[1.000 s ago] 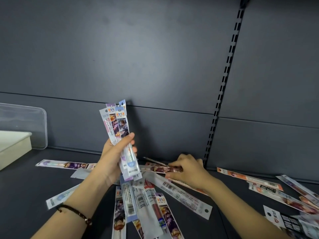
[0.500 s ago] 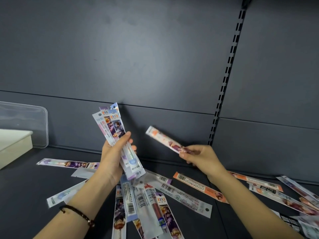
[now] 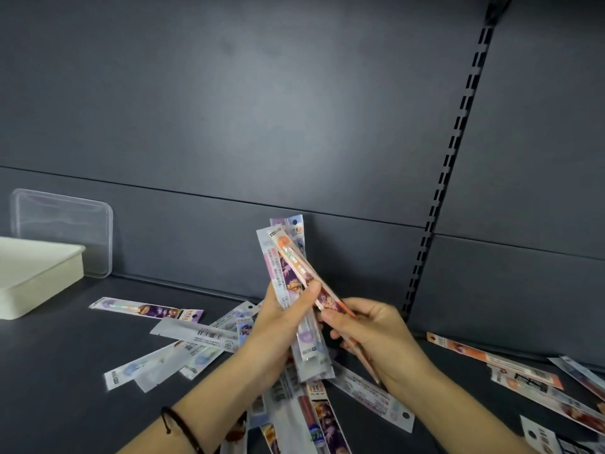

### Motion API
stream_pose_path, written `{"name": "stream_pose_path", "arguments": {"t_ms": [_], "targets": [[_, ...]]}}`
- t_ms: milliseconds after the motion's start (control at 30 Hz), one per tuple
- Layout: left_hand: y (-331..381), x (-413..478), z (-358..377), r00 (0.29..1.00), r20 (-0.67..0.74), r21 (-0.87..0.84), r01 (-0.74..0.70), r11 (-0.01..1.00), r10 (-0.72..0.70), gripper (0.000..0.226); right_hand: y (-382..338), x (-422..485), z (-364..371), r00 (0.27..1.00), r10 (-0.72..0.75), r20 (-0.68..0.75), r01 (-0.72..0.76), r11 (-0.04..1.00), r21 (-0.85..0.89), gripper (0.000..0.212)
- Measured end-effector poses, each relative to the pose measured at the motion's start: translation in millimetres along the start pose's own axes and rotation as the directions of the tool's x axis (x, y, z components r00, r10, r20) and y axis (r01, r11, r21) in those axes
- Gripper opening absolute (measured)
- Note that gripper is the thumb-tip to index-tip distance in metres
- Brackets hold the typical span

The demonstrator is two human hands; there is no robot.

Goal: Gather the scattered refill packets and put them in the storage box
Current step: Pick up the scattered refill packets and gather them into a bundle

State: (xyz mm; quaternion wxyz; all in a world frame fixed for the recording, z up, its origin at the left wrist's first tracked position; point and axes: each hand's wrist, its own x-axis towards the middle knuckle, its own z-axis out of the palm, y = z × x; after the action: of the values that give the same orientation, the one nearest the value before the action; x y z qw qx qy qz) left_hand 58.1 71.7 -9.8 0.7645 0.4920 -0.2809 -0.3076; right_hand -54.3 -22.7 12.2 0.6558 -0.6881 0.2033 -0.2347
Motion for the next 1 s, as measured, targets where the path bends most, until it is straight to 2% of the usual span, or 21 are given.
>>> {"name": "stream_pose_path", "arguments": {"t_ms": [100,267,367,467,600,700,800,1000], "targets": [[5,1,-3,0.999,-0.043,-0.027,-0.017,0.999,0.016,0.042,-3,-1,-1,0.998,0.013,0.054,-0.014,0.999,0.029,0.013],[9,2,-8,1.000,-0.015,-0.034,-0.006,0.999,0.005,0.032,0,3,-6,0.982,0.142,0.126,-0.156,0.982,0.108,0.015],[8,4,-11,0.999,-0.014,-0.047,0.034,0.998,-0.034,0.026,2,8,-10,0.956,0.224,0.190,-0.262,0.943,0.206,0.028],[8,7,-15,0.999,-0.033,-0.082,0.039,0.996,-0.041,0.022,-2,11,-18,0.932,0.250,0.264,-0.312,0.923,0.226,0.024],[12,10,-23,0.994,-0.108,-0.135,0.013,0.991,-0.027,0.025,-8,11,-28,0.930,0.224,0.291,-0.267,0.957,0.116,0.024],[11,10,-24,0.992,-0.126,-0.136,0.009,0.991,-0.027,0.027,-6,10,-26,0.950,0.174,0.260,-0.189,0.981,0.036,0.025],[8,9,-20,0.995,-0.093,-0.136,0.030,0.990,-0.042,0.023,-2,10,-20,0.978,0.136,0.158,-0.135,0.991,-0.016,0.023],[11,6,-17,0.996,0.006,-0.136,0.091,0.987,-0.091,0.037,-1,14,-23,0.997,0.067,0.034,-0.068,0.997,0.021,0.018]]}}
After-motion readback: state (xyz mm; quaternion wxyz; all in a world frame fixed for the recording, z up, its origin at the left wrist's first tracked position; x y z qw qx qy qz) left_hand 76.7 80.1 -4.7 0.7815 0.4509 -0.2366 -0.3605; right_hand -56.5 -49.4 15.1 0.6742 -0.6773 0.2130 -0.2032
